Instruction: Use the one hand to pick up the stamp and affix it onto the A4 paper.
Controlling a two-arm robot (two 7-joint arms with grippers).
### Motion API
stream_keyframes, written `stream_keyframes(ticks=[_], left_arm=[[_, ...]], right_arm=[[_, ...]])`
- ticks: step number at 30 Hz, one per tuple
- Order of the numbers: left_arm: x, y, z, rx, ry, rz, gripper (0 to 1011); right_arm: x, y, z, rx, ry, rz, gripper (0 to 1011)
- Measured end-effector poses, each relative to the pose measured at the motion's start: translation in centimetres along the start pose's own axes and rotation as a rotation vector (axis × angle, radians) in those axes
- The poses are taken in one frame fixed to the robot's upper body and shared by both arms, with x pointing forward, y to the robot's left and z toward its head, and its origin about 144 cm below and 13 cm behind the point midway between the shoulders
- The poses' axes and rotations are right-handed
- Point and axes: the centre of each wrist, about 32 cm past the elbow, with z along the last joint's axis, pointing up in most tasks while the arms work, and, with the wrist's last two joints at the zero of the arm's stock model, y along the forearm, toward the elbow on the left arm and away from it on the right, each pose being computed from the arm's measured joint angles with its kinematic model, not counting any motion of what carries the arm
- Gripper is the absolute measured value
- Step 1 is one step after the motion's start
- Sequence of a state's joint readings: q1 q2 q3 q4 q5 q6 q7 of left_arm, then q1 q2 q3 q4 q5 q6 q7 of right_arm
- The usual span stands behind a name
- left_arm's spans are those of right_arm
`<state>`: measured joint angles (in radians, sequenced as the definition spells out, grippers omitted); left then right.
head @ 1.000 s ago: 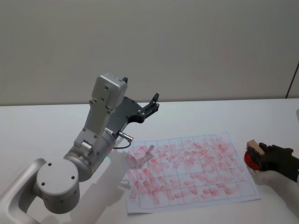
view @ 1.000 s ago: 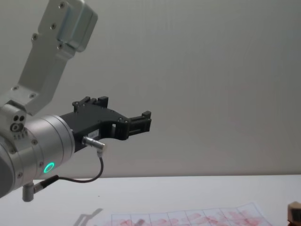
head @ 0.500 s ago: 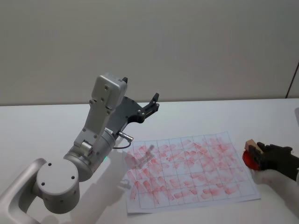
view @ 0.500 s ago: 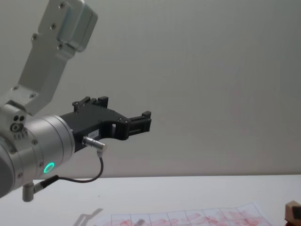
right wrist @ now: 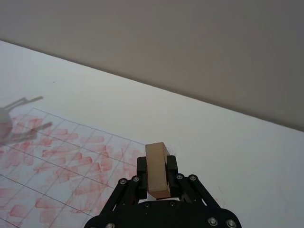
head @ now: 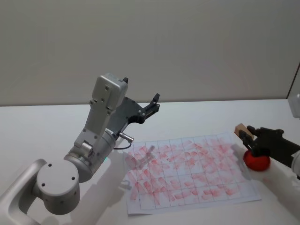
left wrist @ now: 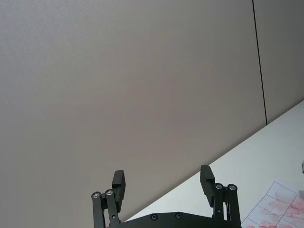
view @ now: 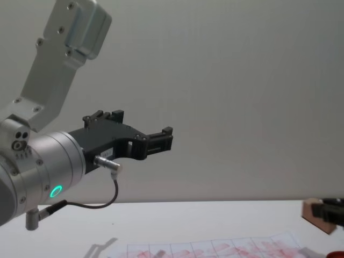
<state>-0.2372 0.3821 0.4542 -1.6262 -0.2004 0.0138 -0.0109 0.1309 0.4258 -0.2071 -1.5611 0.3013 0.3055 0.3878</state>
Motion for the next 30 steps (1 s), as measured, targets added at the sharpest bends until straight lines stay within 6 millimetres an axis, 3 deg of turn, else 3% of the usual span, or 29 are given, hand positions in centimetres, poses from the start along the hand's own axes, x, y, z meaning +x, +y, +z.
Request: stream_keyframes(ticks=[15, 30], left_arm=[[0.0, 0.0, 0.0, 0.0, 0.0, 0.0, 1001], [0.0, 0.0, 0.0, 0.0, 0.0, 0.0, 1001]], right_arm=[[0.0, 2.7, 1.1, 0.066, -0.041, 0.206, 238], [-0.2, 5.4, -0.2, 0.003, 0.036, 0.405, 238]])
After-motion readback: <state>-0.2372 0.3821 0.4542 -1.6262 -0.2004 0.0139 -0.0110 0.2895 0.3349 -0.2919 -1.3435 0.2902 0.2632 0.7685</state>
